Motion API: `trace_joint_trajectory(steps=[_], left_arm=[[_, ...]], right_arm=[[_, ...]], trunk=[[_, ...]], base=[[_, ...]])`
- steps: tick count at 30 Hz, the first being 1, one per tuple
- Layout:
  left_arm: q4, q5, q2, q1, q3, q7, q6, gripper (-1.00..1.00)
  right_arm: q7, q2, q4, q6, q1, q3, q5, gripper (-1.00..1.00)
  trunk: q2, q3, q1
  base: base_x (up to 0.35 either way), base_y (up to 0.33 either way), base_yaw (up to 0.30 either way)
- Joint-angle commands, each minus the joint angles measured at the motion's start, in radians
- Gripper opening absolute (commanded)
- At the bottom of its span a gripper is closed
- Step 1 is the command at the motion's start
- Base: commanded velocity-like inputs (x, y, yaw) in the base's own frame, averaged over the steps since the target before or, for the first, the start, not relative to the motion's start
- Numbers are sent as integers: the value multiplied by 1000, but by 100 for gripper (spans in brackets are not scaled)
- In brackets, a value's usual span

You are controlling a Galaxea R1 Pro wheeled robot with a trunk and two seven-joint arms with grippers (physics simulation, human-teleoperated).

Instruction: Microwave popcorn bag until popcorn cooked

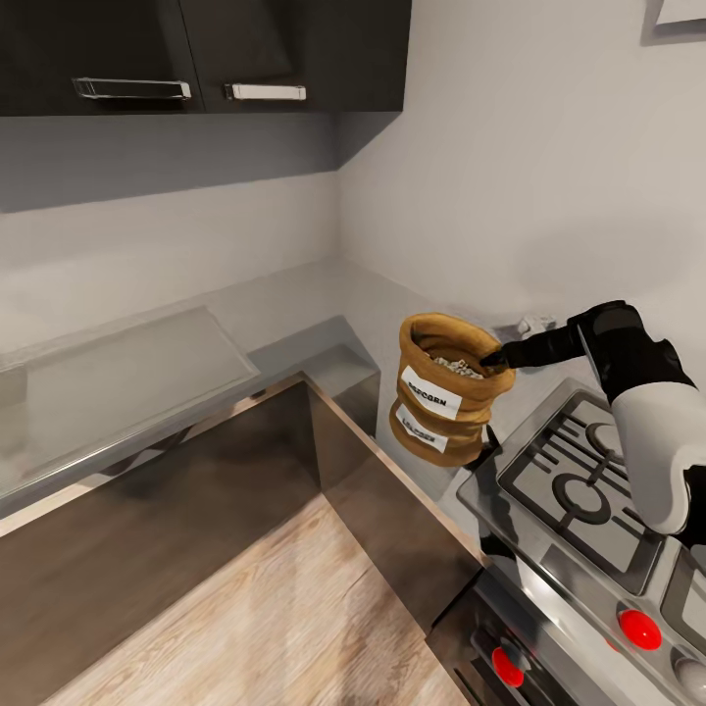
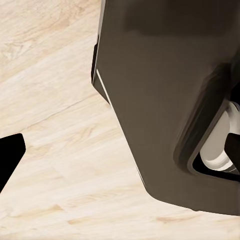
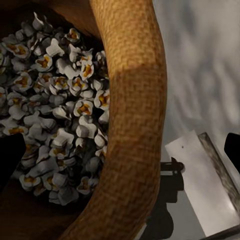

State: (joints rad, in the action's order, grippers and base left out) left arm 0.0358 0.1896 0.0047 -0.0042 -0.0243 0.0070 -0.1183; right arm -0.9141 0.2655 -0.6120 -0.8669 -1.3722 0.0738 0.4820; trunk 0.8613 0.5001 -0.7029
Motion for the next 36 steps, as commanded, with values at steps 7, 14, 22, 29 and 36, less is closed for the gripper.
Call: trace_joint_trajectory(steps=[7,14,22,29,36], left_arm=[[-1,4,0,0,-2,1,-3,100],[-1,4,0,0,-2,1,-3,100],[-1,3,0,0,-2,1,-3,100],[-1,4,0,0,-2,1,-3,100],[-1,4,0,0,-2,1,-3,100]], right_arm=[[-8,0,22,13,-1,4,10,100],[-8,0,35,24,-1,4,9,-100],[-12,-1,32,18,-1,6,9,-100],[-14,-2,-8,-33,-1,98,8,-100],[-12,0,-218,-180,-1,93,19,-100]], trunk=[[1,1,0],[1,1,0],[1,1,0],[1,1,0],[1,1,0]], base=[[0,0,0],[0,0,0],[0,0,0],[0,0,0],[0,0,0]])
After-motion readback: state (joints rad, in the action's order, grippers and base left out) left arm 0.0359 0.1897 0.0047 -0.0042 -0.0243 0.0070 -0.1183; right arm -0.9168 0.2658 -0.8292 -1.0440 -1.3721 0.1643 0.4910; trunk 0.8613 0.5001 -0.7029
